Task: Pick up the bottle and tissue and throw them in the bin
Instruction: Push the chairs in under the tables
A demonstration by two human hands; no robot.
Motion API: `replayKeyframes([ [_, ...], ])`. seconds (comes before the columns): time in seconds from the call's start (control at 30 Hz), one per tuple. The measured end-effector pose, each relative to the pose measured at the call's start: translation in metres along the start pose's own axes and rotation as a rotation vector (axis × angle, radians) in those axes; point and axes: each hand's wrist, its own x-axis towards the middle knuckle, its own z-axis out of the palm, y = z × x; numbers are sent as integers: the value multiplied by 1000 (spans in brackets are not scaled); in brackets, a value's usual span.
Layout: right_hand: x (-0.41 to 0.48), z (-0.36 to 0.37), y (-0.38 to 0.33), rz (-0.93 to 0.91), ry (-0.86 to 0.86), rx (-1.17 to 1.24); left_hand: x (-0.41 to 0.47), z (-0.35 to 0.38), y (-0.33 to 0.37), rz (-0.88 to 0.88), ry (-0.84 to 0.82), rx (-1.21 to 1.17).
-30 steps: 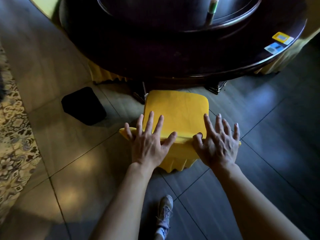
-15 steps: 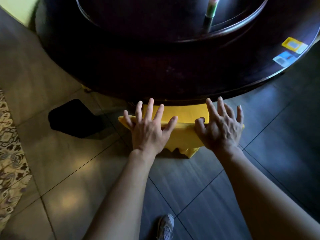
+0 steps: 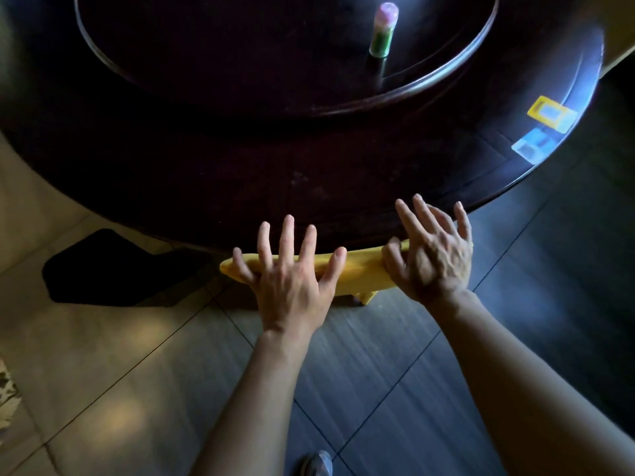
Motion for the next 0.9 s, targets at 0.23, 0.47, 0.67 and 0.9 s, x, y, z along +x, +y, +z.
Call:
replayKeyframes([
  [0.23,14,-2,22,-58,-50,37,3,-6,23,-62,-79,23],
  [0.47,14,-24,37,-99,-275,93,-1,-26,60,-184,-326,72],
  [0.67,-12,-80,160,136,-310,151,-2,-33,200,59,-335,73],
  [0.9,-27,-168,345,457,-154,18,12,-27,389,380,-254,-17],
])
